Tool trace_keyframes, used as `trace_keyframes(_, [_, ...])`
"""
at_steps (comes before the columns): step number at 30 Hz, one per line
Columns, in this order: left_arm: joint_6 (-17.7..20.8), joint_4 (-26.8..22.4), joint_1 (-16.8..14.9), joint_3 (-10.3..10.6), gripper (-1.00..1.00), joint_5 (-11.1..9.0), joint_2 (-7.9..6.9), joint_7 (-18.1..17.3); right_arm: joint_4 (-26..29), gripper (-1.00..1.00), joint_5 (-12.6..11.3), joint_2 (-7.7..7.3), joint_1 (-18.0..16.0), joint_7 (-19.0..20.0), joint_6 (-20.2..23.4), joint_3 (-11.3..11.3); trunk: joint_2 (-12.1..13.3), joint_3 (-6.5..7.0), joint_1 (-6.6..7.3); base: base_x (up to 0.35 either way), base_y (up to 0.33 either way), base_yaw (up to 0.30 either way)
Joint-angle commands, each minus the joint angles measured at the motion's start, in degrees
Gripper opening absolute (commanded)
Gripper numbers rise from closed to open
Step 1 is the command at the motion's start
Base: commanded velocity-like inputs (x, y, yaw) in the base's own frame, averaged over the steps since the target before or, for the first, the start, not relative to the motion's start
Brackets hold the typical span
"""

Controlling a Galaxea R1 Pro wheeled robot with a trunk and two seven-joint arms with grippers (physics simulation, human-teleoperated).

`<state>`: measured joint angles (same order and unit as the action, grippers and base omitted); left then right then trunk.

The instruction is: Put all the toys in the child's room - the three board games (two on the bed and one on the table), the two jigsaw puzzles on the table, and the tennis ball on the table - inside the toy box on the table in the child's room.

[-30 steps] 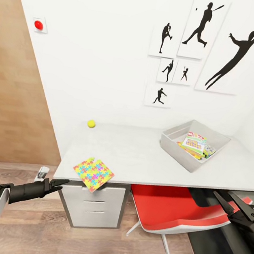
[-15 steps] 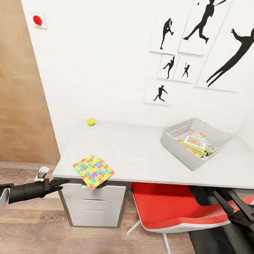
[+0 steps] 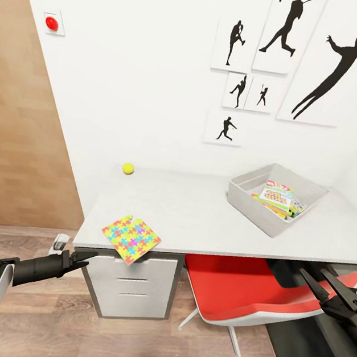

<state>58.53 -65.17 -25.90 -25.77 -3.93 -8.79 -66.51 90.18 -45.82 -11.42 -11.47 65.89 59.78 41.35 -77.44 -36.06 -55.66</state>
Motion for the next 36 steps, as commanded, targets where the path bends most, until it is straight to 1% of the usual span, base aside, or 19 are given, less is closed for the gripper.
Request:
trace_keyframes(1, [0.5, 0.0, 0.0, 0.0, 1.00, -0.2, 0.00, 0.0, 0.0, 1.00, 0.1, 0.00, 0.0, 0.2, 0.2, 0.0, 0.0, -0.05, 0.00, 0.000, 0.000, 0.000])
trace_keyframes(7, [0.4, -0.1, 0.0, 0.0, 1.00, -0.2, 0.00, -0.1, 0.0, 1.00, 0.1, 0.00, 0.0, 0.2, 0.2, 0.0, 0.0, -0.05, 0.00, 0.000, -0.012, 0.000])
trace_keyframes(14, [0.3, -0.1, 0.0, 0.0, 1.00, -0.2, 0.07, -0.1, 0.0, 1.00, 0.0, 0.00, 0.0, 0.2, 0.2, 0.0, 0.0, -0.05, 0.00, 0.000, -0.166, 0.000])
trace_keyframes(24, [0.0, -0.1, 0.0, 0.0, 1.00, -0.2, 0.09, -0.2, 0.0, 1.00, -0.1, -0.08, -0.1, 0.3, 0.2, 0.4, 0.0, -0.05, 0.00, 0.004, -0.026, 0.000])
trace_keyframes(26, [0.0, -0.1, 0.0, 0.0, 1.00, -0.2, 0.09, -0.3, 0.0, 1.00, 0.0, -0.07, -0.1, 0.3, 0.2, 1.0, 0.0, -0.05, 0.00, 0.127, -0.003, 0.000])
trace_keyframes(29, [0.0, -0.1, 0.0, 0.0, 1.00, -0.2, 0.09, -0.3, 0.0, 1.00, 0.1, -0.03, -0.1, 0.3, 0.2, 1.2, 0.0, -0.05, 0.00, 0.204, -0.001, 0.000])
trace_keyframes(36, [0.0, -0.2, 0.0, 0.0, 1.00, -0.2, 0.09, -0.3, -0.1, 1.00, 0.2, -0.01, -0.1, 0.3, 0.2, 1.3, 0.0, -0.05, 0.00, 0.116, 0.000, 0.000])
